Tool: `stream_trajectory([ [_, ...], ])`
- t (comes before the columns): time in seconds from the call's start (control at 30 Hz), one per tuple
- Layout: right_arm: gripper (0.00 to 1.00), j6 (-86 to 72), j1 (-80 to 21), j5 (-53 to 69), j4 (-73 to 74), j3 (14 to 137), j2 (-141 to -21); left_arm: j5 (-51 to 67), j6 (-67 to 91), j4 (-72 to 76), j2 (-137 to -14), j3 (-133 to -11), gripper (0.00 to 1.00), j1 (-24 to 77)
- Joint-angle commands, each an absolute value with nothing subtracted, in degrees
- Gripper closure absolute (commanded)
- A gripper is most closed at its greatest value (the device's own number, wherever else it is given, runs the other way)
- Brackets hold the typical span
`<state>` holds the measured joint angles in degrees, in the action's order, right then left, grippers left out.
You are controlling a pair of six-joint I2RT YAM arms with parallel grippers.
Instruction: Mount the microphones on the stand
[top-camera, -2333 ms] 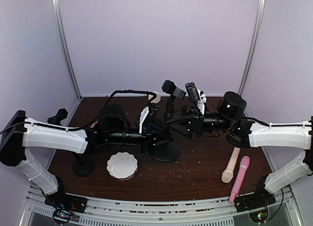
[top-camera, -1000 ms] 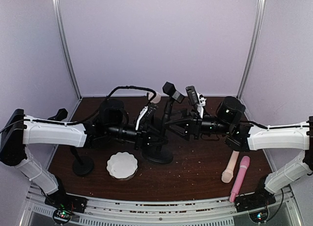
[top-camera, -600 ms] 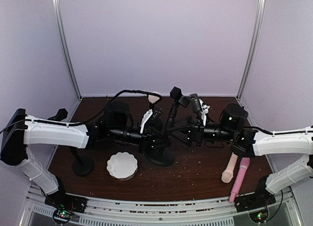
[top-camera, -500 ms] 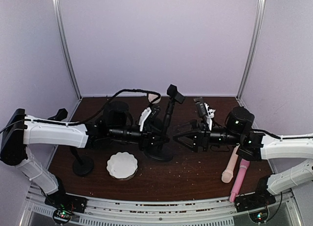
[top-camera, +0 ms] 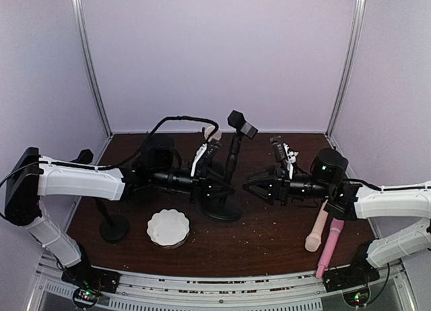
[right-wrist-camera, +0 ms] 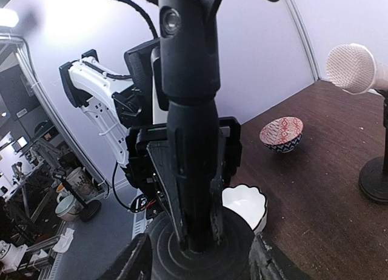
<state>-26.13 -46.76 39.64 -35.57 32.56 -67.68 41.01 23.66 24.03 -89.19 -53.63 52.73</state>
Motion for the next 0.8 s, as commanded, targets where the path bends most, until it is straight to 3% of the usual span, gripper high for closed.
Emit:
stream_trajectory([
  [0.0,0.44,-28.55,-46.64,45.13,-45.23,35.37,-70.01,51.0,26.22,34.83,-90.72,-56.98,1.0,52.82],
  [0.43,0.44,-32.36,-46.59,46.88,-52.47,38.72,-74.85,53.52,27.79,35.21,-92.6,-58.42,1.0,53.3],
  [0.57,0.51,-33.99,-46.57,46.97,-55.0,39.05,-76.24,53.33,27.63,34.56,-92.57,-58.53,1.0,53.27],
  [0.77,0.68,-34.6,-46.39,45.43,-56.59,38.49,-76.62,53.1,26.36,31.95,-92.81,-59.16,1.0,53.26],
])
